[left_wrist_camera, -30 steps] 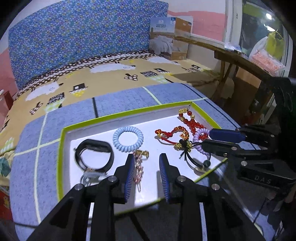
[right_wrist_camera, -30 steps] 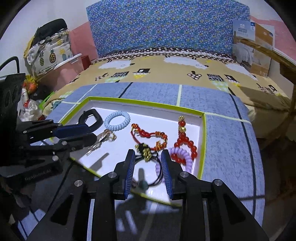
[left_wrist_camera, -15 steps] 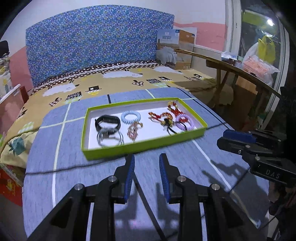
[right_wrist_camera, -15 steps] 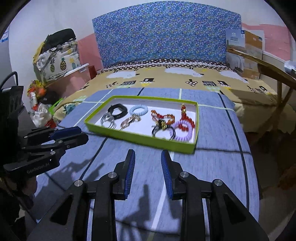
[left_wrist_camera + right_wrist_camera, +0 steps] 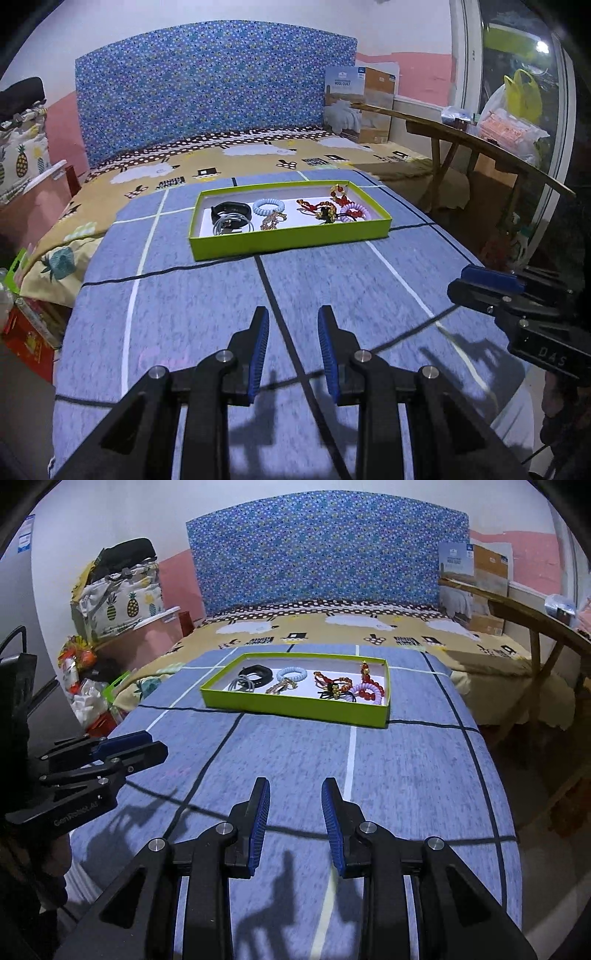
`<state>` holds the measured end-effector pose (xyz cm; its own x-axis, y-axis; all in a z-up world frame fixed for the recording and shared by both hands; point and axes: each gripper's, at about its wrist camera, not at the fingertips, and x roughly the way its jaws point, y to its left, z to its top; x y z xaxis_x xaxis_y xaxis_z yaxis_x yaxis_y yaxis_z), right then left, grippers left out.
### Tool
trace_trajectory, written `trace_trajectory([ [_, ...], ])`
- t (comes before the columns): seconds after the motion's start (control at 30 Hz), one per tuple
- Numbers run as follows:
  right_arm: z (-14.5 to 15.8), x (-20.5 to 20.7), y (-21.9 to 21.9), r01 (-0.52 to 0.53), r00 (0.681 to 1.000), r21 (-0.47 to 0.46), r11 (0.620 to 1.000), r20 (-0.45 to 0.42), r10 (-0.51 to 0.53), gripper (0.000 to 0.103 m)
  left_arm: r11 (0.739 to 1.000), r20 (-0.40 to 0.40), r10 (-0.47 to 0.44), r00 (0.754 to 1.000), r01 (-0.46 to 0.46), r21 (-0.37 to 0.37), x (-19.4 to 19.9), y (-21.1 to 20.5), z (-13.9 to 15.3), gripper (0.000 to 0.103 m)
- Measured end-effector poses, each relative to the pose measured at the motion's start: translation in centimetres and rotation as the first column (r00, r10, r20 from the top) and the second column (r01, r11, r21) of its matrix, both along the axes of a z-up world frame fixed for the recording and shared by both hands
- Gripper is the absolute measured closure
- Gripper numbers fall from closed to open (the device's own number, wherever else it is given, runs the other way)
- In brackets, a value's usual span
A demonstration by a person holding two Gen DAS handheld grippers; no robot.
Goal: Organize jewelry
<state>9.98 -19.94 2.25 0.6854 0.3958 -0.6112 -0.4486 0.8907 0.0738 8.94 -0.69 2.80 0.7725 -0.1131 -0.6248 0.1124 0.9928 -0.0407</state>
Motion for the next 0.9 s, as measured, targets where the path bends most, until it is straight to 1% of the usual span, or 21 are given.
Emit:
trace_trajectory([
  [0.13, 0.1, -1.2, 0.1, -0.002, 1.000, -0.001, 1.000, 0.010, 0.002, 0.073, 1.000, 0.000, 0.001, 1.000, -0.001, -0.002, -1.4, 0.0, -0.2, 0.074],
  [0.33, 0.2, -1.9, 0.2, 0.003, 1.000, -0.006, 1.000, 0.016, -0.003, 0.073, 1.000, -0.002, 0.013, 1.000, -0.013, -0.010, -2.5, 0.1, -0.7, 0.074],
  [0.9, 0.0, -2.1, 0.4, 0.001, 1.000, -0.025, 1.000, 0.021, -0.001, 0.073, 0.999, 0.011, 0.039, 0.999, -0.039, -0.008, -2.9, 0.4, -0.8, 0.074],
])
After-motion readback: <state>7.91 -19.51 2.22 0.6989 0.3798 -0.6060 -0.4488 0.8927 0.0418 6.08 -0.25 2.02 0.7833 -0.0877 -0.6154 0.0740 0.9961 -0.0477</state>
